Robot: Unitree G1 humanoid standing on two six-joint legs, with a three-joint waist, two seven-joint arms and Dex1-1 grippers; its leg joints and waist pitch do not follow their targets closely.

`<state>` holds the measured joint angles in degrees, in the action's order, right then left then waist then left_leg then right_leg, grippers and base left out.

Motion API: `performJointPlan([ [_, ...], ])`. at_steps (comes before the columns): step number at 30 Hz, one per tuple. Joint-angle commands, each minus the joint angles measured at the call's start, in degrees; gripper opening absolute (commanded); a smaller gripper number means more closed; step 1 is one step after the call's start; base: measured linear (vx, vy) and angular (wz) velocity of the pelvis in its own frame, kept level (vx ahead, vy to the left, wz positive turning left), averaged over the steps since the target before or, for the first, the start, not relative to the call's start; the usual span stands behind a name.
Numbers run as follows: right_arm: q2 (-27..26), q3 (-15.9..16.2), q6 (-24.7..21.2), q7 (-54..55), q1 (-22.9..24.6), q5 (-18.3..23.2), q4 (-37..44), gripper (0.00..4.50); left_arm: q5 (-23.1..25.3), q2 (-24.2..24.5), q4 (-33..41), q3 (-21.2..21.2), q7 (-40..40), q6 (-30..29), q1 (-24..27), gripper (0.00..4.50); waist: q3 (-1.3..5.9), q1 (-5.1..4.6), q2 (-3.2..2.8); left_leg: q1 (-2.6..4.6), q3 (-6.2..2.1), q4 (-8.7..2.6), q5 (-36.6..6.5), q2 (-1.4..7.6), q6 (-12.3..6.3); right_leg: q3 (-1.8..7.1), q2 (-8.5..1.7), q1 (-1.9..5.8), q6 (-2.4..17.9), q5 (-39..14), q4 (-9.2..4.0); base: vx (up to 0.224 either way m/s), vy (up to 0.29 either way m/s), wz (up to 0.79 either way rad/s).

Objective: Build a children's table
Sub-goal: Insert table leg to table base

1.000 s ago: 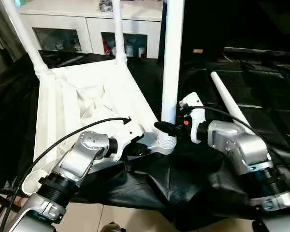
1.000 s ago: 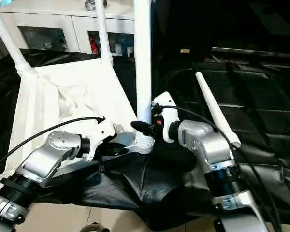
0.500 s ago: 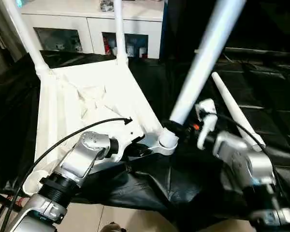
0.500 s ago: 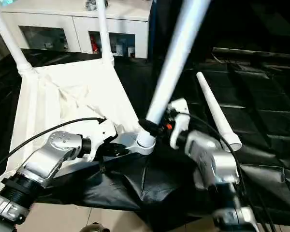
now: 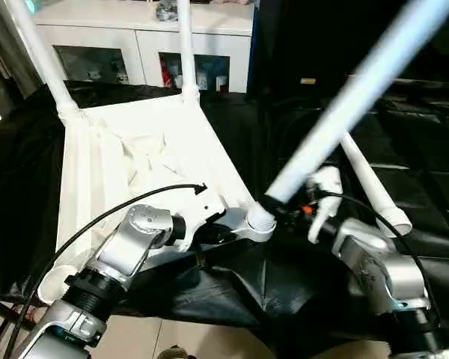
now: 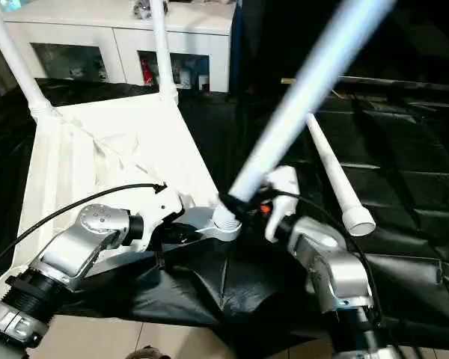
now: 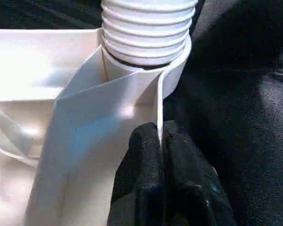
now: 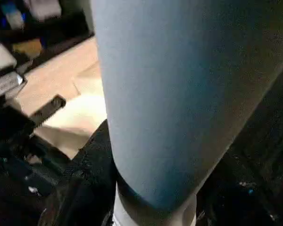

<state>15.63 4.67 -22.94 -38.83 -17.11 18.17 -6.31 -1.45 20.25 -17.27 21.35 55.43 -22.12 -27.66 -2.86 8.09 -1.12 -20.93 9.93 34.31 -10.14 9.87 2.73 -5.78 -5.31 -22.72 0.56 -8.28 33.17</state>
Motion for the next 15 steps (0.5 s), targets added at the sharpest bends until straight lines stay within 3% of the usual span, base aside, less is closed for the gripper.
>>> performJointPlan([
  [1, 1.7, 2.9, -2.4, -0.4, 0.7, -3.7, -1.9, 1.88, 0.3, 0.2, -0.1, -0.2, -0.4, 0.4, -1.5, 0.00, 3.15, -0.66, 0.32, 1.14, -1.81, -5.29, -23.7, 3.11, 1.43, 2.66, -4.34, 1.62, 3.7, -33.2, -5.55, 0.000, 0.000, 0.00],
  [3, 2.0, 3.5, -2.5, -0.5, 0.3, -4.0, -2.0, 1.88, 0.3, 0.2, -0.1, -0.2, -0.4, 0.4, -1.4, 0.00, 3.13, -0.65, 0.06, 1.16, -1.85, -5.29, -23.8, 3.15, 1.36, 2.70, -4.37, 1.47, 3.7, -33.2, -5.58, 0.000, 0.000, 0.00],
  [4, 2.6, 4.8, -2.9, -1.3, -1.3, -4.8, -2.7, 1.88, 0.4, 0.2, -0.1, -0.1, -0.4, 0.5, -1.3, 0.00, 3.17, -0.72, 0.51, 1.06, -1.83, -5.30, -23.6, 3.11, 1.28, 2.66, -4.36, 1.57, 3.6, -33.2, -5.55, 0.000, 0.000, 0.00],
  [7, 3.1, 6.0, -3.7, -3.4, -4.0, -4.8, -4.3, 1.88, 0.5, 0.1, -0.1, -0.1, -0.4, 0.6, -1.3, 0.00, 3.05, -0.95, 0.32, 1.26, -1.84, -5.18, -24.2, 3.03, 1.20, 2.58, -4.34, 1.36, 3.5, -34.4, -5.72, 0.000, 0.000, 0.00],
  [10, 3.8, 7.1, -3.8, -5.2, -5.3, -5.2, -5.7, 1.88, 0.6, 0.0, 0.1, 0.0, -0.2, 0.6, -1.2, 0.00, 3.03, -1.07, 0.52, 1.22, -1.86, -5.11, -24.2, 3.02, 0.98, 2.48, -4.42, 1.35, 3.1, -35.5, -5.84, 0.000, 0.000, 0.00],
  [15, 4.9, 8.4, -3.3, -8.8, -7.2, -5.7, -8.6, 1.88, 0.7, 0.4, 0.2, 0.6, 1.0, 0.9, -1.6, 0.00, 3.10, -1.06, 0.53, 1.17, -1.81, -5.17, -23.7, 3.14, 0.84, 2.64, -4.40, 1.35, 3.6, -34.0, -5.68, 0.000, 0.000, 0.00],
])
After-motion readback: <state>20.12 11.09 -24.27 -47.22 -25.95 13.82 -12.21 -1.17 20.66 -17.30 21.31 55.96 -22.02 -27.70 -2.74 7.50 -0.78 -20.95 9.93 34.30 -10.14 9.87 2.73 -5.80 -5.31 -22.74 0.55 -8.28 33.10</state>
